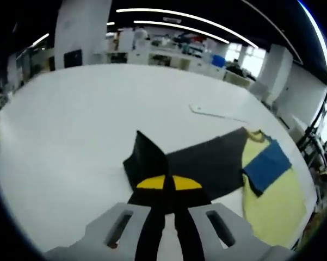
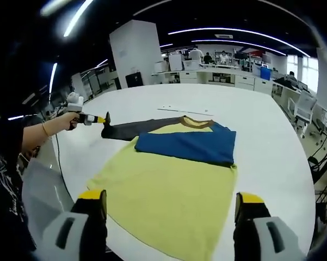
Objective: Fold the garment on the visible template until the final outline fits inside the template.
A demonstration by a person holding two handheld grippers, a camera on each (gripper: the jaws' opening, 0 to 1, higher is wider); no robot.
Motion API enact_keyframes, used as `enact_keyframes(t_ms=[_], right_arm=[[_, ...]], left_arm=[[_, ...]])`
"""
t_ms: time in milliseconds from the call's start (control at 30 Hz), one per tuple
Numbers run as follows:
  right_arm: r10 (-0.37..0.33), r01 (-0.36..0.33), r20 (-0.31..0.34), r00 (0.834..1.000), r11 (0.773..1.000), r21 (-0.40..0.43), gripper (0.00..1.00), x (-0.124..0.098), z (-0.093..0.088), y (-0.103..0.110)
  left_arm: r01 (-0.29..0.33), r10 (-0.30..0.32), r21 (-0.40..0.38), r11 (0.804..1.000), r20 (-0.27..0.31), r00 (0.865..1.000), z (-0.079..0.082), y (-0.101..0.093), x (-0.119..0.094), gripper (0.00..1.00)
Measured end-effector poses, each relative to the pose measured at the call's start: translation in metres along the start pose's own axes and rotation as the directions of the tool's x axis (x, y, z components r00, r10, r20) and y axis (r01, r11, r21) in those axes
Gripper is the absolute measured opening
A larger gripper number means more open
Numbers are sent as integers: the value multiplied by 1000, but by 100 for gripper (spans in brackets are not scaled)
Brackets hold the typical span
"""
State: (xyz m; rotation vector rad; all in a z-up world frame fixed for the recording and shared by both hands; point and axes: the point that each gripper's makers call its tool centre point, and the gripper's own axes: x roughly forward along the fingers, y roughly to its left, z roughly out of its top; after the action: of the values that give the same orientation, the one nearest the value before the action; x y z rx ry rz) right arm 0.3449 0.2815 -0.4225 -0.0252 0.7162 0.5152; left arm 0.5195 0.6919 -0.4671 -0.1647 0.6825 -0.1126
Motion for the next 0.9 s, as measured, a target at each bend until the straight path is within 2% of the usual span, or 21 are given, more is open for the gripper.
enact_keyframes(t_ms=[200, 433, 567, 667, 900], right_arm=[[10, -10, 5, 1000, 1000, -5, 99, 0, 1, 3], [19, -19, 3, 1000, 1000, -5, 99, 2, -1, 5], [21, -21, 0, 1000, 1000, -10, 99, 3, -2, 6], [23, -24, -3, 1000, 1000, -16, 99, 3, -3, 5], [28, -28, -3, 1000, 999, -29, 99, 5, -3, 4]], left_arm=[[51, -51, 9, 999, -7, 999, 3, -31, 9, 0], [116, -116, 16, 993, 16, 993, 15, -70, 18, 0], [131, -131, 20, 991, 16, 991, 20, -80, 24, 0], [168, -168, 10, 986, 32, 985, 26, -93, 28, 0], [216, -215, -5, 976, 27, 976, 27, -120, 34, 0]])
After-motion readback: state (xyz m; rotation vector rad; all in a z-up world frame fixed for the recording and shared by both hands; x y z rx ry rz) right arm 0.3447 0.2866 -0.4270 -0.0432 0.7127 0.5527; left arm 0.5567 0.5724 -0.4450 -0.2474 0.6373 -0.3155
